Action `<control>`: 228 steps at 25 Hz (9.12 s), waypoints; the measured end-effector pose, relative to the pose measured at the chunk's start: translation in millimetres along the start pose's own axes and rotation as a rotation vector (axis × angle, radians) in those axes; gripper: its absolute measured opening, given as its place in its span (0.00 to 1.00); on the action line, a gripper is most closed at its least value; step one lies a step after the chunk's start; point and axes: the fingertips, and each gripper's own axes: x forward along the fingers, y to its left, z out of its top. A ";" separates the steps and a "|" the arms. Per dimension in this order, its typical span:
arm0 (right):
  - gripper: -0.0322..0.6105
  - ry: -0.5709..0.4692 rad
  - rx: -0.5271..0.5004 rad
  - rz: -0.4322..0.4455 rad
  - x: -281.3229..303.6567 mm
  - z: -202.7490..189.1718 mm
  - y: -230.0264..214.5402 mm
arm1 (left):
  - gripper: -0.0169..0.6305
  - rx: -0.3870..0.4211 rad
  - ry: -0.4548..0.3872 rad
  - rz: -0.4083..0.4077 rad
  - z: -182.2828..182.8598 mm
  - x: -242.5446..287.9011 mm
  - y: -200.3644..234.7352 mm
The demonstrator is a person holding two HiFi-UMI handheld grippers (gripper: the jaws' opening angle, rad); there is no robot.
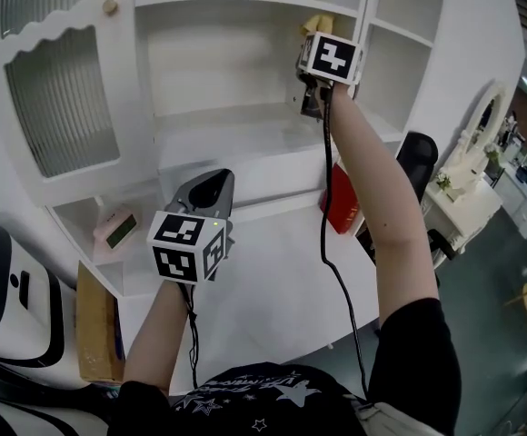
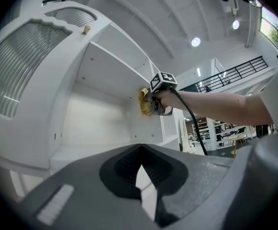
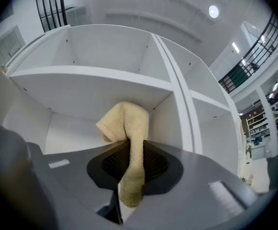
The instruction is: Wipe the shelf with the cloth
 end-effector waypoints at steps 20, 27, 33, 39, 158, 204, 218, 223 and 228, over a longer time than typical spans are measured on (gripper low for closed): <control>0.18 -0.013 -0.036 -0.090 -69.6 -1.5 -40.5 | 0.03 -0.026 0.002 -0.118 -4.2 -16.5 -35.3; 0.18 0.007 -0.065 0.000 -70.9 -18.1 -8.1 | 0.03 -0.046 -0.015 -0.090 -4.4 -14.4 -29.8; 0.18 0.034 -0.062 0.048 -47.7 -48.5 22.3 | 0.03 -0.039 -0.016 -0.039 -4.8 -17.0 -12.5; 0.18 0.068 -0.034 0.050 -4.1 -72.5 32.3 | 0.03 -0.031 -0.003 0.043 -8.3 -20.8 14.4; 0.17 0.318 -0.101 -0.006 118.2 -169.9 45.1 | 0.03 -0.103 0.077 0.211 -60.8 -4.4 63.8; 0.17 0.234 -0.150 -0.115 -98.6 -148.1 -25.3 | 0.03 -0.150 0.093 -0.047 -72.3 -73.6 -14.6; 0.17 0.031 -0.119 0.165 -124.7 -173.2 -19.4 | 0.03 -0.133 0.159 0.175 -106.4 -71.3 -26.7; 0.17 -0.044 -0.136 0.334 -151.4 -191.2 -8.8 | 0.03 -0.129 0.181 0.301 -125.9 -84.2 -38.5; 0.17 -0.094 -0.097 0.561 -191.2 -216.2 4.8 | 0.03 -0.133 0.195 0.472 -146.4 -116.2 -61.7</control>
